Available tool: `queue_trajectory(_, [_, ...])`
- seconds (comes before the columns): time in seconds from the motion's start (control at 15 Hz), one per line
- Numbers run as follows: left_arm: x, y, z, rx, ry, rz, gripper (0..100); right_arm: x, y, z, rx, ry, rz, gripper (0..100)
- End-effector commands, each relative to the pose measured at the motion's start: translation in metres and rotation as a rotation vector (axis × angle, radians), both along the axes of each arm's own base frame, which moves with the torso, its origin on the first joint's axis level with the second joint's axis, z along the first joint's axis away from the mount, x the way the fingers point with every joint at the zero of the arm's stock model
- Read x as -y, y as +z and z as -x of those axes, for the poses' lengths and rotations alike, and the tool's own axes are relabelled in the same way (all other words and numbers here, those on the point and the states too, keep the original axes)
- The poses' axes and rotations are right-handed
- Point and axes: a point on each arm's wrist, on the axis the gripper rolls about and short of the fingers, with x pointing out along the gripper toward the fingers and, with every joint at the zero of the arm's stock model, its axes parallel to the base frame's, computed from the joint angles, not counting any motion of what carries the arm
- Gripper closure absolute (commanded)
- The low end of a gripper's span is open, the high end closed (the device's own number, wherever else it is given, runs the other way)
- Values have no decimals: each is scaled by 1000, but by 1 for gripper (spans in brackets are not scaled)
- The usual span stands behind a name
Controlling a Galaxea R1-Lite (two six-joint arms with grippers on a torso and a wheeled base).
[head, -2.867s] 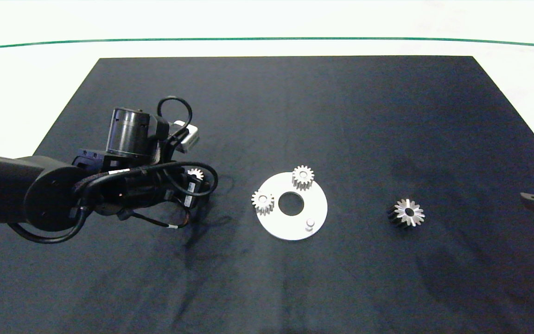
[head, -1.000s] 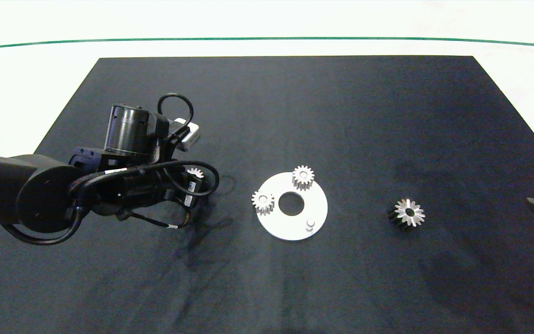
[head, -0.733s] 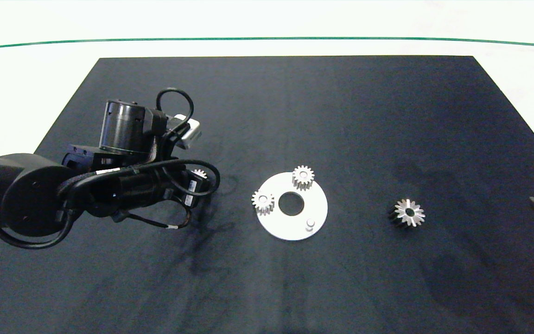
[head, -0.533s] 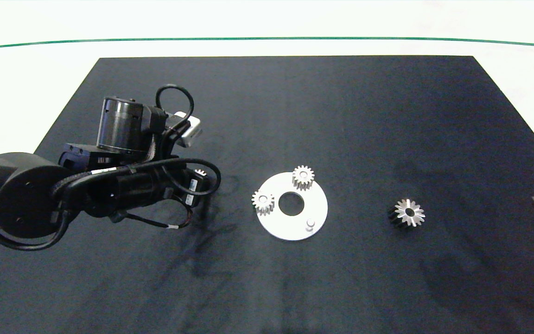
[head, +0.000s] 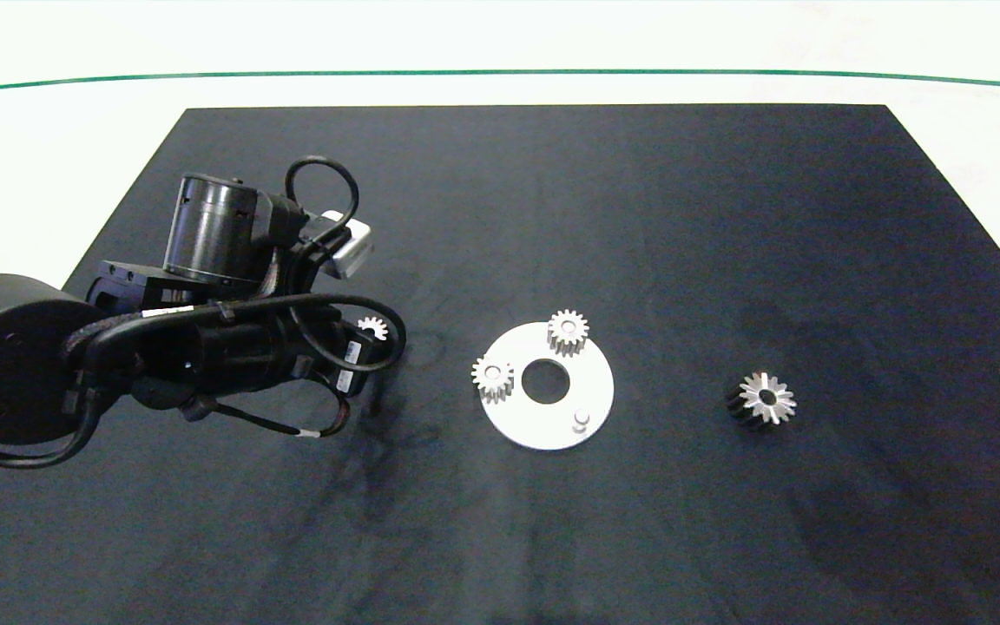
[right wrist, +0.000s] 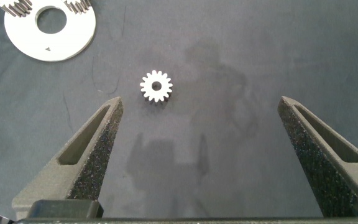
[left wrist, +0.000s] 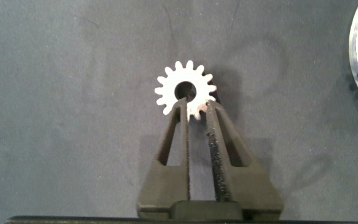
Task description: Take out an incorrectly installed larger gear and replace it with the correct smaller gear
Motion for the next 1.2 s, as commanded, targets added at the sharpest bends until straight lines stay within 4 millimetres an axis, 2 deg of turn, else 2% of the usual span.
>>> queue_trajectory(0.07, [0,1,1,3,3,3,0,0,-1,0,-3,0,3,0])
queue_trajectory(0.53, [0,-3,-3,-12,11,3,0,1,-4,1,-8,0,5,0])
queue_trajectory(0.87, [6,-3,-18,-29,71,105,0,0,-6,1,-17,2,8,0])
queue_trajectory(1.2, [7,-8,-20,-41,78,112,0,0,-7,1,-22,3,9,0])
